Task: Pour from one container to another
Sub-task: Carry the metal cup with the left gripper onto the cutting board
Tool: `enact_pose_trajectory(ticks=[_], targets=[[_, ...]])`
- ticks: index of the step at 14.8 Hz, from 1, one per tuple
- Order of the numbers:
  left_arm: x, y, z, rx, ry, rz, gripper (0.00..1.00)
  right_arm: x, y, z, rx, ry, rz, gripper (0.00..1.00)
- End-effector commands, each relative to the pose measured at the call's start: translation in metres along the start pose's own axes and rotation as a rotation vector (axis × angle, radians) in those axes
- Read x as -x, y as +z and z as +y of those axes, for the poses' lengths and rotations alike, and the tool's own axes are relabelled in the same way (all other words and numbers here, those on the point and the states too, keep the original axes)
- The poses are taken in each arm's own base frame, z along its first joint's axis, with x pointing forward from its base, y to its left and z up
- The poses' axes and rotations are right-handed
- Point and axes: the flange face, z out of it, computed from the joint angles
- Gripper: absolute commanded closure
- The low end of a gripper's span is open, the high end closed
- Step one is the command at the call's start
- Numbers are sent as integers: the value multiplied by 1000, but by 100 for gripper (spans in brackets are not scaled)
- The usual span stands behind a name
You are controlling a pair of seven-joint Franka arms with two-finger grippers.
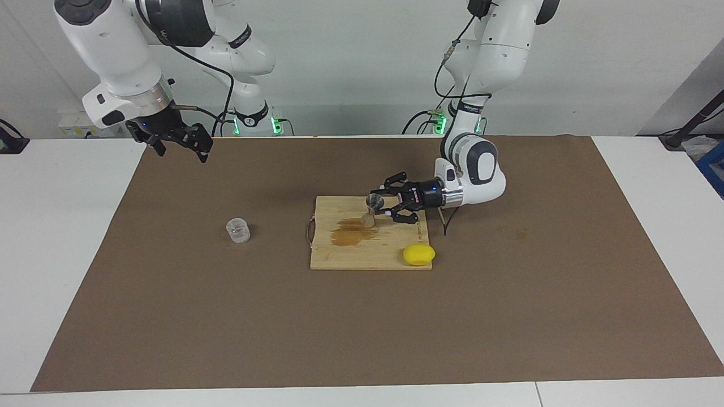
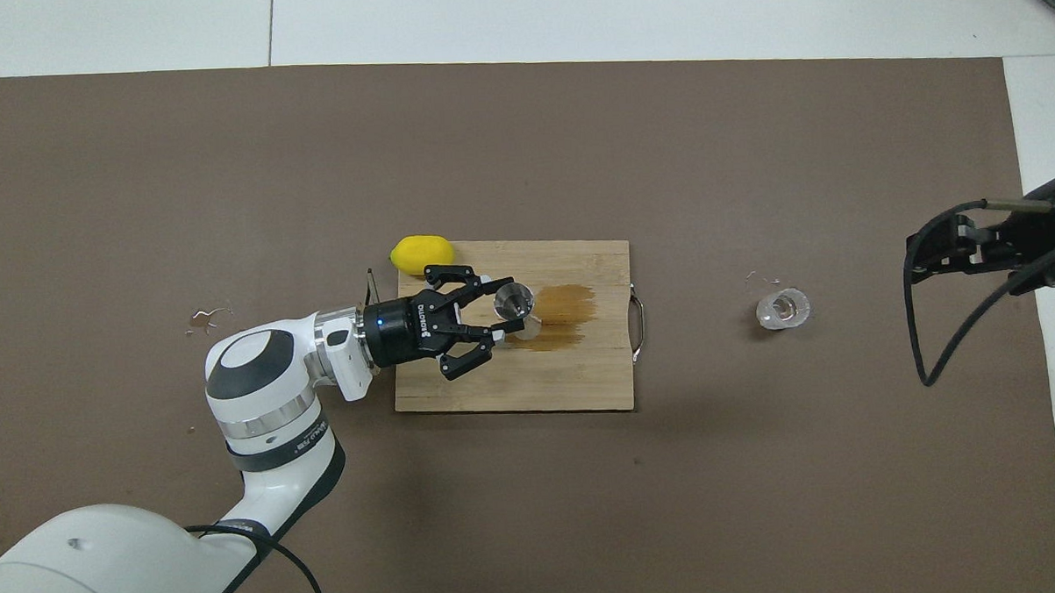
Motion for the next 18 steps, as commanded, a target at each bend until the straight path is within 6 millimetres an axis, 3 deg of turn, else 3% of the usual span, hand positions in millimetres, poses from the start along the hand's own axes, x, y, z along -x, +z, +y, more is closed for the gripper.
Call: enact_pose_trajectory(ticks=[1, 11, 16, 18], targets=[[1, 4, 12, -49, 40, -10, 74, 6, -1, 3, -25, -17, 10, 0], [25, 39, 35, -142, 156, -44, 72, 5, -1, 3, -25, -17, 12, 0], [45, 39, 34, -151, 190, -65, 71, 6, -1, 3, -25, -17, 10, 0], [45, 39, 34, -151, 199, -66, 61, 5, -1, 3, -25, -17, 12, 0]])
